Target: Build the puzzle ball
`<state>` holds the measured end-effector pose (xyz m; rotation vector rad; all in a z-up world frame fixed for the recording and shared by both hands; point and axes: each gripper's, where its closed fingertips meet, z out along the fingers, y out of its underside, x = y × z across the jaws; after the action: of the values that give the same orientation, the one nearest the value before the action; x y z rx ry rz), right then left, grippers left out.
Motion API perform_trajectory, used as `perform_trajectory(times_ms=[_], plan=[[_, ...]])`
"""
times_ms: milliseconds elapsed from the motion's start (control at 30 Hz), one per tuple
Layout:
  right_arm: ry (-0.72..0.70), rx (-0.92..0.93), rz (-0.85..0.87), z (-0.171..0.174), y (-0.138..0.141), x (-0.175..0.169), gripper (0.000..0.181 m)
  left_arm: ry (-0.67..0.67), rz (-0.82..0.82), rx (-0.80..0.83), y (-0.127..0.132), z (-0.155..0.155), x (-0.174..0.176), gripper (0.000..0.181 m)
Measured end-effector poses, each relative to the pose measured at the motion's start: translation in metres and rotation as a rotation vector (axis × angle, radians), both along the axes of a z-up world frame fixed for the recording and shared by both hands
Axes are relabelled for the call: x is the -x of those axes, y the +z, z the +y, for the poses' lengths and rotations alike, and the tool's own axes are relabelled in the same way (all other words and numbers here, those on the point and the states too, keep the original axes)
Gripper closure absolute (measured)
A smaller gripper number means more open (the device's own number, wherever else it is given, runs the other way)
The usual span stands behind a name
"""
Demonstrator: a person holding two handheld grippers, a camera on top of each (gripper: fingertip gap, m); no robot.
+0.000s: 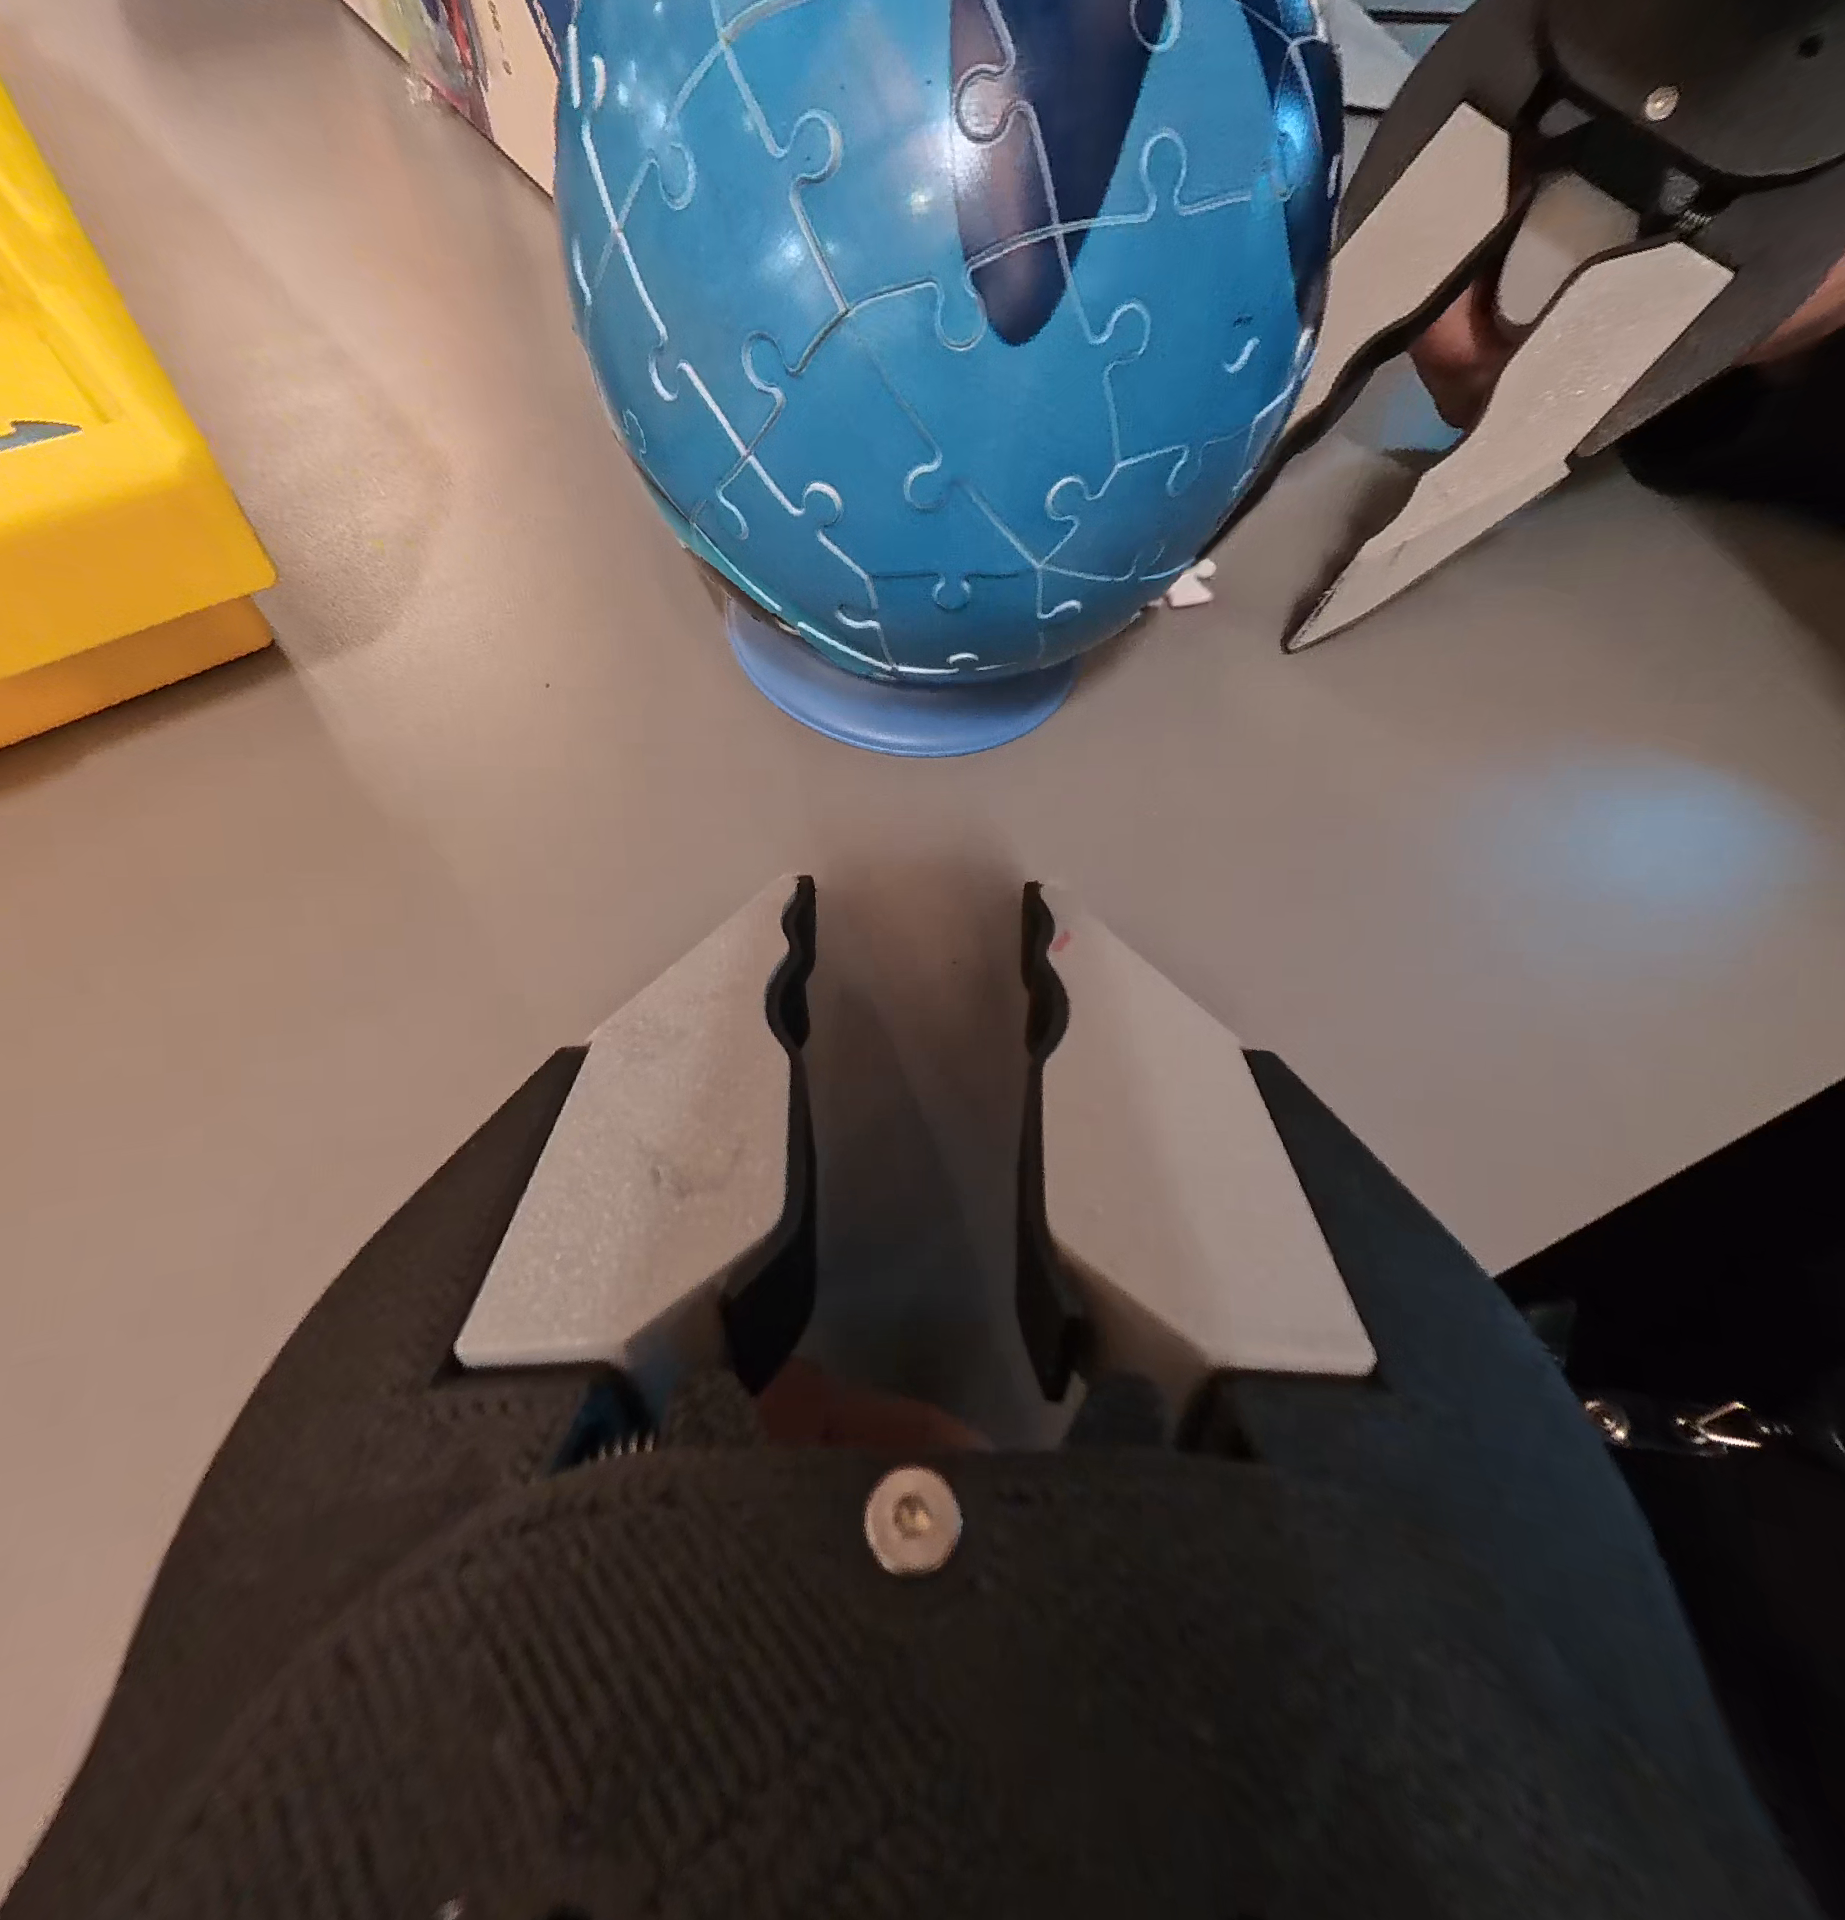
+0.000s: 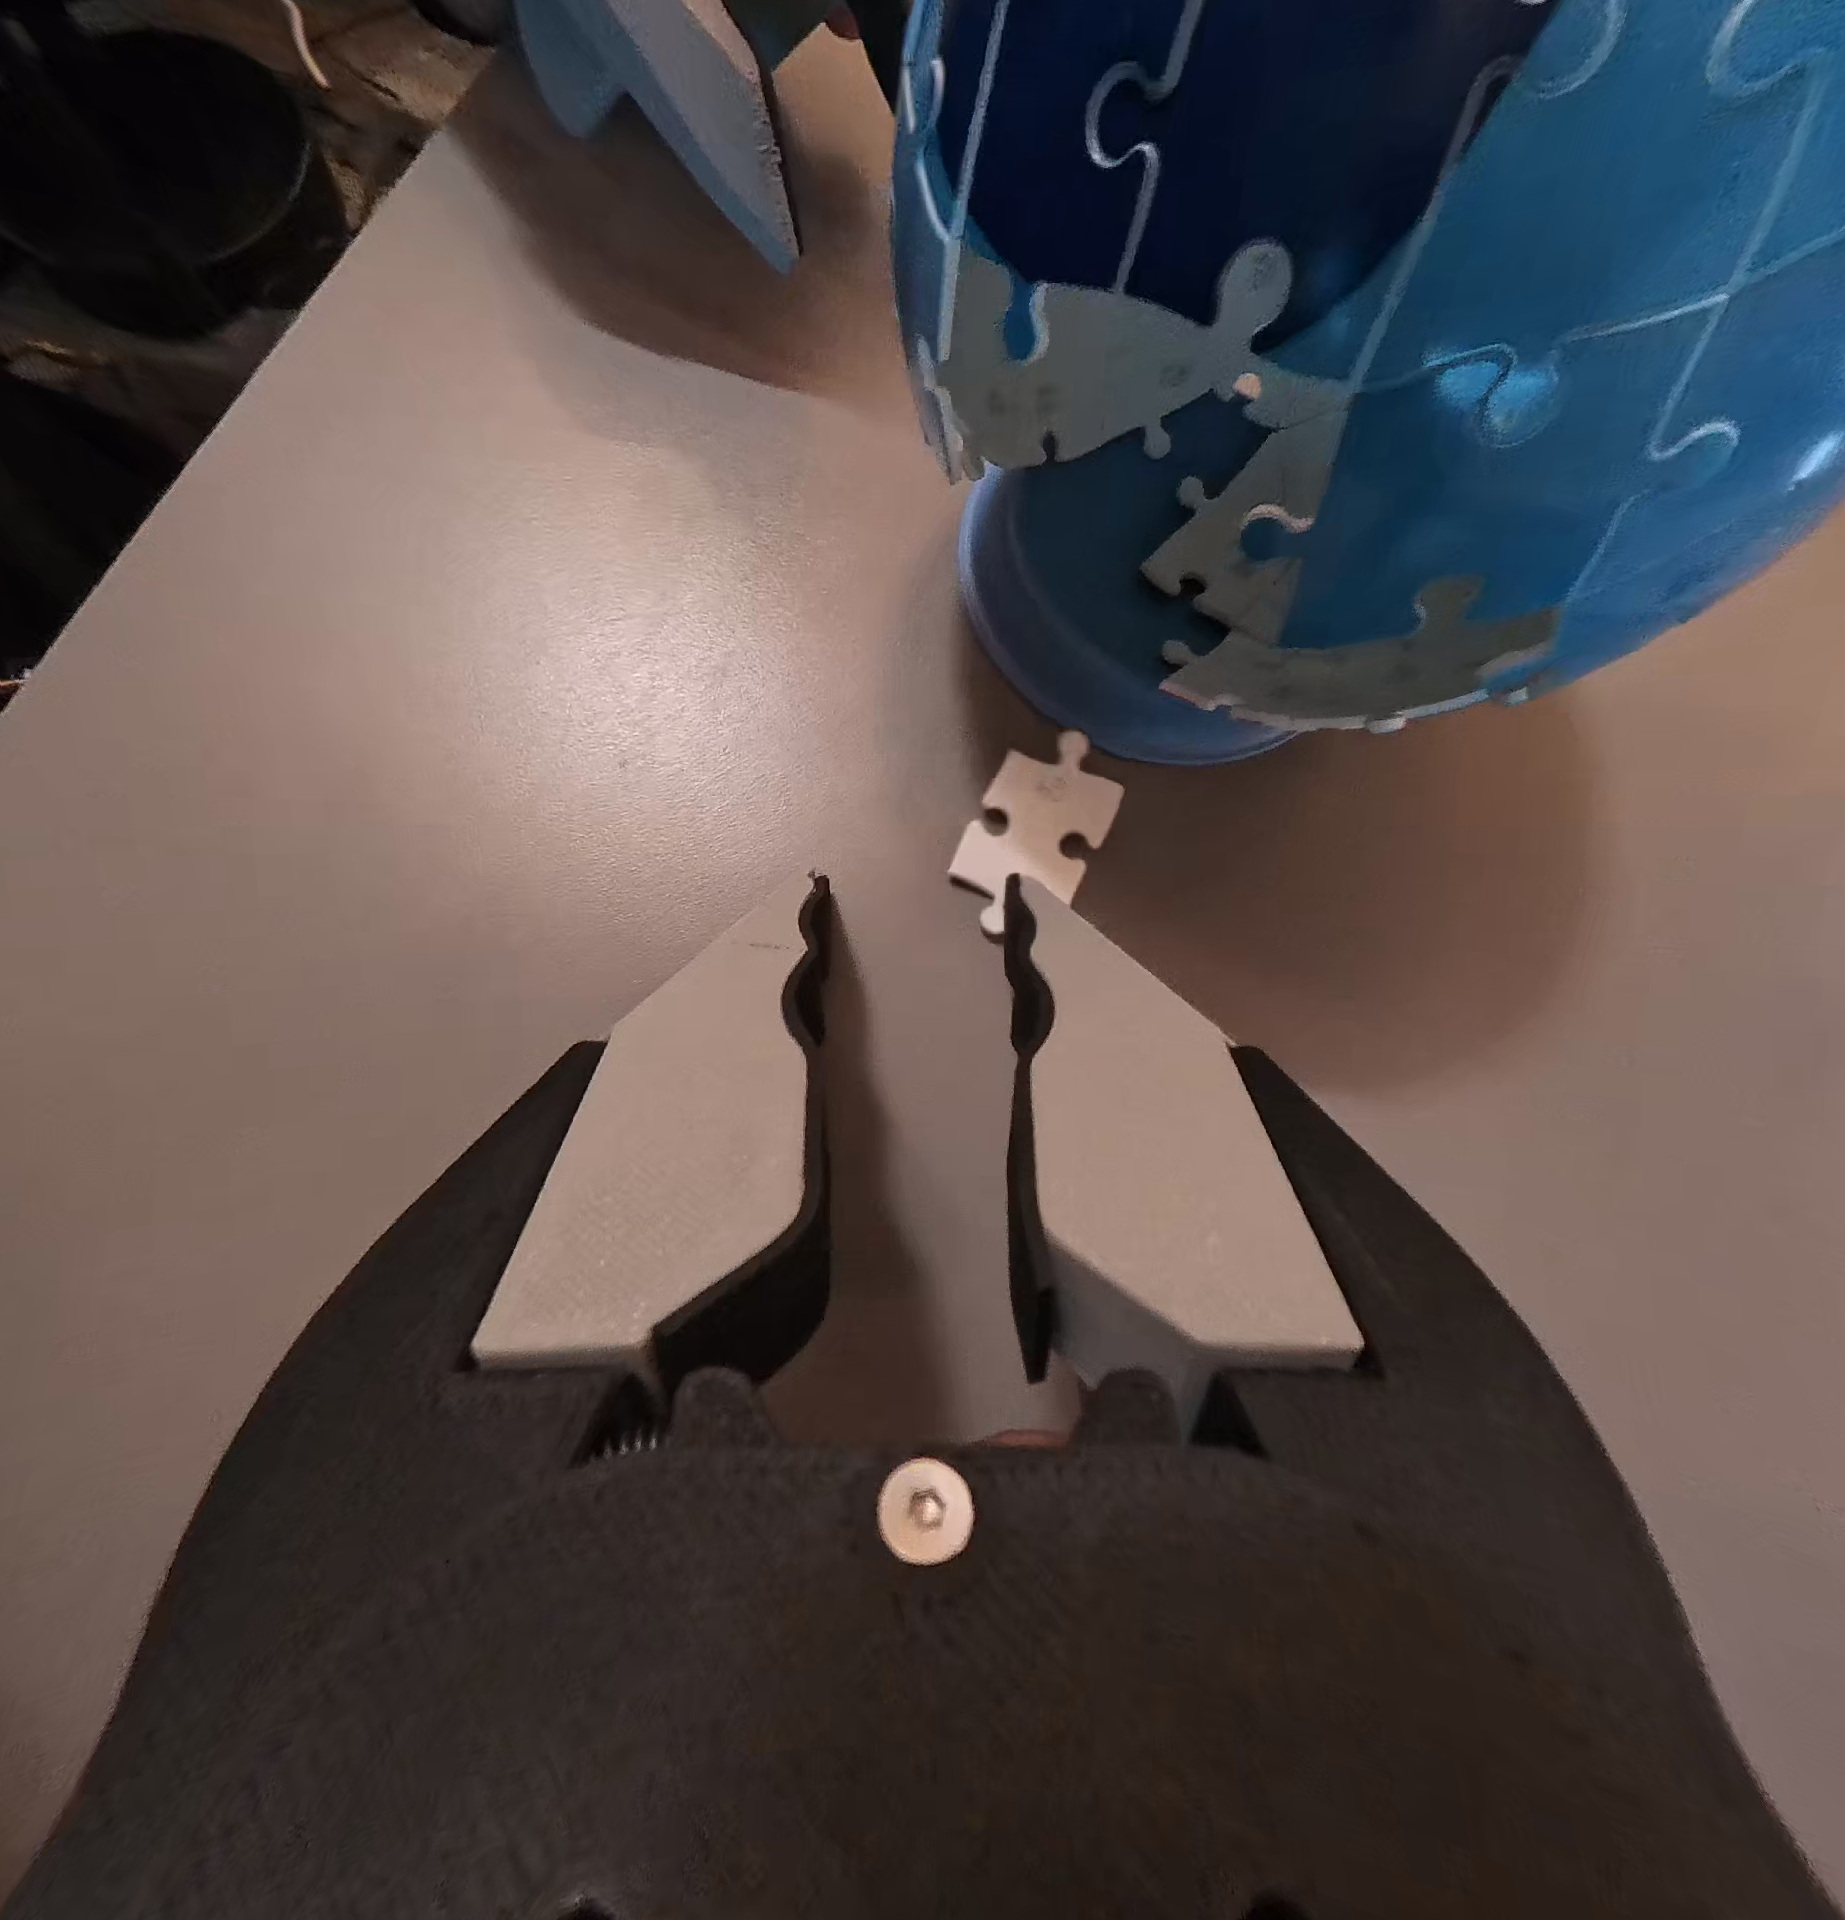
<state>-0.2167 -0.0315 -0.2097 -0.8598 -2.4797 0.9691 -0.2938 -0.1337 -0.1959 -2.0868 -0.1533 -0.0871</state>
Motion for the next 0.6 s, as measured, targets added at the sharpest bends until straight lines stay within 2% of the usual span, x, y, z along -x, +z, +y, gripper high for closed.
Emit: perform_trajectory(times_ms=[533,600], plan=[[-0.112,-0.048,0.035,0.012,0.002,0.010,0.153,-0.004,-0.074,-0.026,0.003,0.000,0.001,0.150],[-0.104,-0.029,0.026,0.011,0.000,0.009,0.156,-0.026,-0.102,-0.033,0.003,-0.001,-0.002,0.160]])
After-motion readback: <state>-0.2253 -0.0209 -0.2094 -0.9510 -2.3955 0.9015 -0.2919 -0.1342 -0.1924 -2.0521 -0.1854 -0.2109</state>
